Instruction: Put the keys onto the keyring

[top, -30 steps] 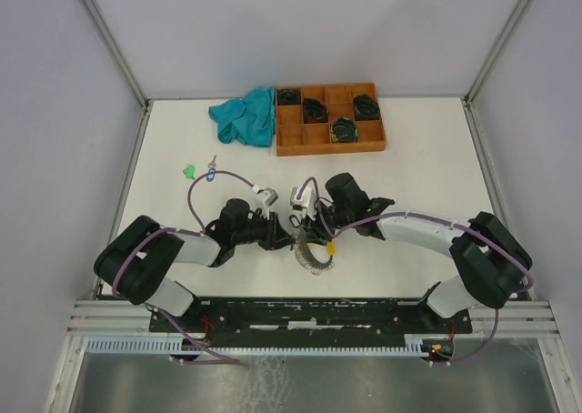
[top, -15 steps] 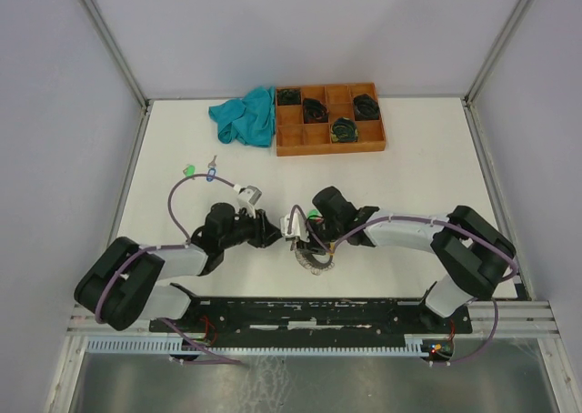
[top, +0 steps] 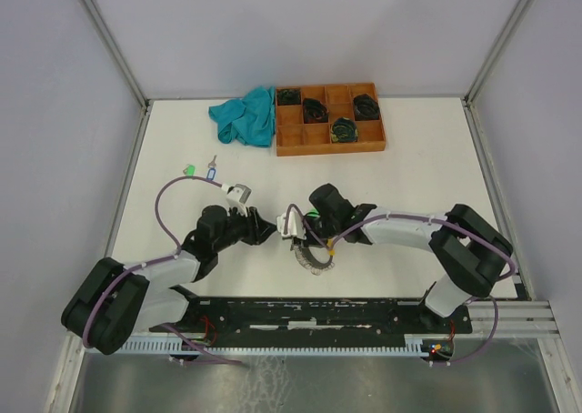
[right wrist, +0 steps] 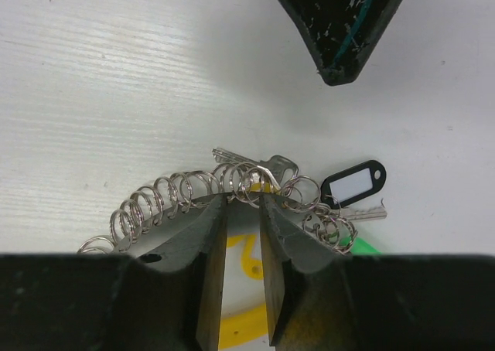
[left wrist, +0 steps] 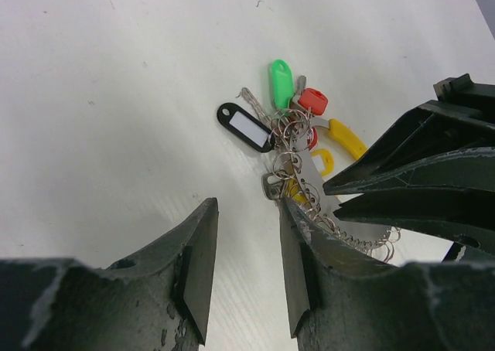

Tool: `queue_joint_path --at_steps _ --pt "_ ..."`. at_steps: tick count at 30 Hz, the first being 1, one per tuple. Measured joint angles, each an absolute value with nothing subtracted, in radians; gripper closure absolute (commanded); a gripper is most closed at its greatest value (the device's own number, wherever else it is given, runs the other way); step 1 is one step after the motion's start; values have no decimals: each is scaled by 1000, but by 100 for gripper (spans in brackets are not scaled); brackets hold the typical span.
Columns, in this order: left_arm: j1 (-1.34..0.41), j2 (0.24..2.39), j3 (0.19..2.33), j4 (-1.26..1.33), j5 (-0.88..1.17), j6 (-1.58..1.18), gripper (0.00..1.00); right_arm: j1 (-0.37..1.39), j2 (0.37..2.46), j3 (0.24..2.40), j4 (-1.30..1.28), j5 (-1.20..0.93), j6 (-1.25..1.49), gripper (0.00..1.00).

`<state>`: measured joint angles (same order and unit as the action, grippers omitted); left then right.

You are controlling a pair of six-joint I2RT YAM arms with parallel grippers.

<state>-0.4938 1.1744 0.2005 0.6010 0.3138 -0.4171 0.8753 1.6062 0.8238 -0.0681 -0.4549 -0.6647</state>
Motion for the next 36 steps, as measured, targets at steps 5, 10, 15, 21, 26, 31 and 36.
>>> queue_joint_path --at_steps 5,10,15,21,26,31,36 --pt "-494 1176 200 591 314 -417 55 875 1634 852 -75 -442 -679 70" --pt "-494 1187 200 590 315 -417 55 875 1656 868 -87 -432 -689 70" --pt "-494 1205 200 590 320 -417 55 875 1676 884 -93 -427 -696 73" --pt "-494 1220 200 590 329 -417 56 875 1693 901 -96 -414 -696 75" --pt "-494 1230 200 593 346 -417 56 875 1702 920 -111 -410 -683 79" --pt "-494 1238 200 593 351 -417 56 865 1720 960 -151 -410 -645 80" --pt "-494 1249 200 593 363 -417 56 850 1725 993 -183 -408 -604 80"
